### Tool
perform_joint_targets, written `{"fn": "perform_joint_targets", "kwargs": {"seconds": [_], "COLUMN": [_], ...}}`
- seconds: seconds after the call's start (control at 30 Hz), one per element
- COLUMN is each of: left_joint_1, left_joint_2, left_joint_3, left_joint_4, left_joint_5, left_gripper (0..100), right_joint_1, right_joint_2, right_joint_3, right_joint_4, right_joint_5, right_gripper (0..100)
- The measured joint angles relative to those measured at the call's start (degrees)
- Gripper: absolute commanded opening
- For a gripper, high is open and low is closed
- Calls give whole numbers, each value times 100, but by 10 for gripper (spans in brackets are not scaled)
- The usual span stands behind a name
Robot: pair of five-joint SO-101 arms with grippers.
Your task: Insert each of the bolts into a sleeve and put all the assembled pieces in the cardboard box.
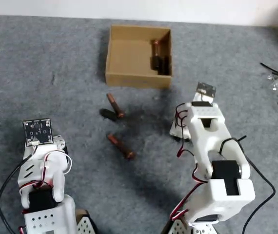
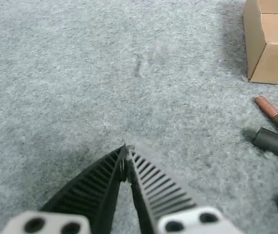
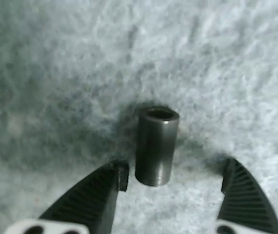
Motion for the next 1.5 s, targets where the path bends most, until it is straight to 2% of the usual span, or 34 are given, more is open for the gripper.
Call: {"fn": "perform_joint_targets", "kwargs": {"seconds": [0.37,0.43,0.57,0.77,1.1,1.3,1.5], "left_joint_1": [0,0,0,0,0,0,0], "left_joint_2": [0,0,0,0,0,0,0], "left_joint_3": [0,0,0,0,0,0,0], "left_joint_4": [0,0,0,0,0,0,0], "left_joint_5": [0,0,0,0,0,0,0], "left_gripper": [7,7,7,7,7,7,7], "right_joint_1": [0,9,176,545,563,492,440], "right_joint_2": [0,0,-62,-70,-70,-914,-2295], "right_joint_3": [0,0,0,-9,-132,79,1538], "right_joint_4": [-299,-299,-299,-299,-18,-88,-712], "right_joint_5": [-35,-35,-35,-35,-26,-26,202], "right_gripper": [270,217,0,5,5,5,5]}}
